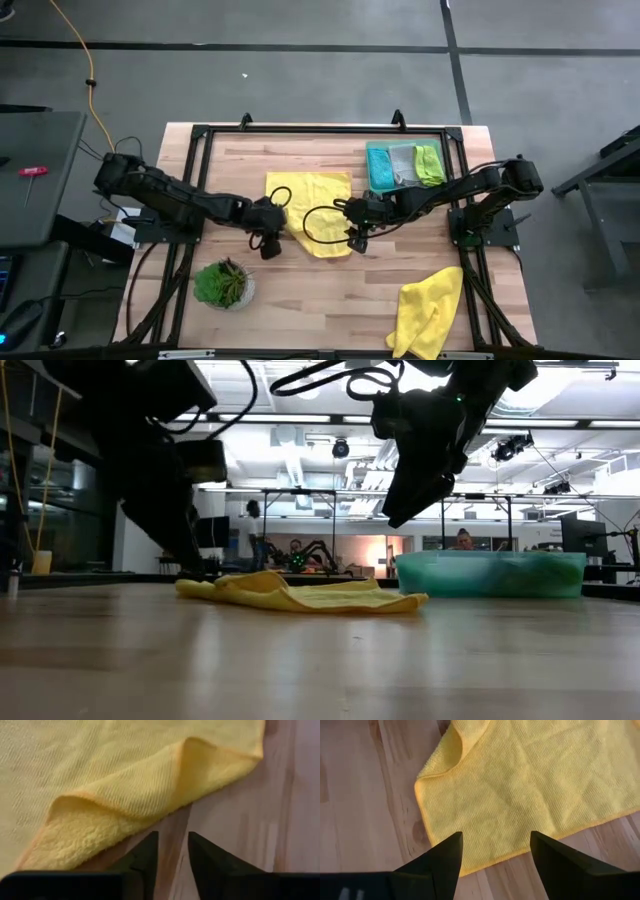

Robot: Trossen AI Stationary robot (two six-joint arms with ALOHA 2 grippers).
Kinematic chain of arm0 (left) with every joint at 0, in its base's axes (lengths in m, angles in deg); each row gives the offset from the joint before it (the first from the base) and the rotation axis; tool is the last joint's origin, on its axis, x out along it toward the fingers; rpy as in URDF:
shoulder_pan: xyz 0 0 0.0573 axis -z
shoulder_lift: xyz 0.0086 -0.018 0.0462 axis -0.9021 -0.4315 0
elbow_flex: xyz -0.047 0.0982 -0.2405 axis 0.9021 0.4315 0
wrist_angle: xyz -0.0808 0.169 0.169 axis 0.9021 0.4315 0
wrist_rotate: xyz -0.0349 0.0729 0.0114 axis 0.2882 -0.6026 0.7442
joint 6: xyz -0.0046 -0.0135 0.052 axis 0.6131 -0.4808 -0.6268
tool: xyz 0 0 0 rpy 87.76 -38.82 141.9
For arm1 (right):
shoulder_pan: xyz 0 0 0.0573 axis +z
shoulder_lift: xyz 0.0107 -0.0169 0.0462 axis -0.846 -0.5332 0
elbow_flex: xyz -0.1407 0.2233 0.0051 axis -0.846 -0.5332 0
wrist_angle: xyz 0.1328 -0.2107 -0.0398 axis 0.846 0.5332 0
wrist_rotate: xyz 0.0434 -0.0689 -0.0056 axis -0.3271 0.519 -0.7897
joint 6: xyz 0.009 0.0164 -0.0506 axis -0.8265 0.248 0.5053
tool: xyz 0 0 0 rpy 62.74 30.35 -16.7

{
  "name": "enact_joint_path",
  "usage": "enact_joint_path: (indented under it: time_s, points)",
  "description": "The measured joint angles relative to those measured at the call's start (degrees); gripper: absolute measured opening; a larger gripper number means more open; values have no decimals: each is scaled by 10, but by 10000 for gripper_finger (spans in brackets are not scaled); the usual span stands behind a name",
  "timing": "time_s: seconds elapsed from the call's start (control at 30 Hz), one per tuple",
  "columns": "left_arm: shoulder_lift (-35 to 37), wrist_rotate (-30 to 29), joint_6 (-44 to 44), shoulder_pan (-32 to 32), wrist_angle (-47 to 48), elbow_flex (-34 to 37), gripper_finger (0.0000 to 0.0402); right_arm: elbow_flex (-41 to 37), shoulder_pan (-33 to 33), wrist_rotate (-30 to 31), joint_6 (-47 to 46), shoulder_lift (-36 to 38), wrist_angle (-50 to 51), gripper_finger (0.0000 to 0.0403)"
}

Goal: Fold microfiber towels
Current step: Fold the left yellow towel

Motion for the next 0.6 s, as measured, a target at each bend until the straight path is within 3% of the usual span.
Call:
enact_joint_path:
  time_s: [0.33,0.6]
  points:
    - [-15,0,100,-48,-22,0,180,0,0,0,0,0,-4,225]
    - [-15,115,161,-117,-66,0,186,0,0,0,-2,0,-4,225]
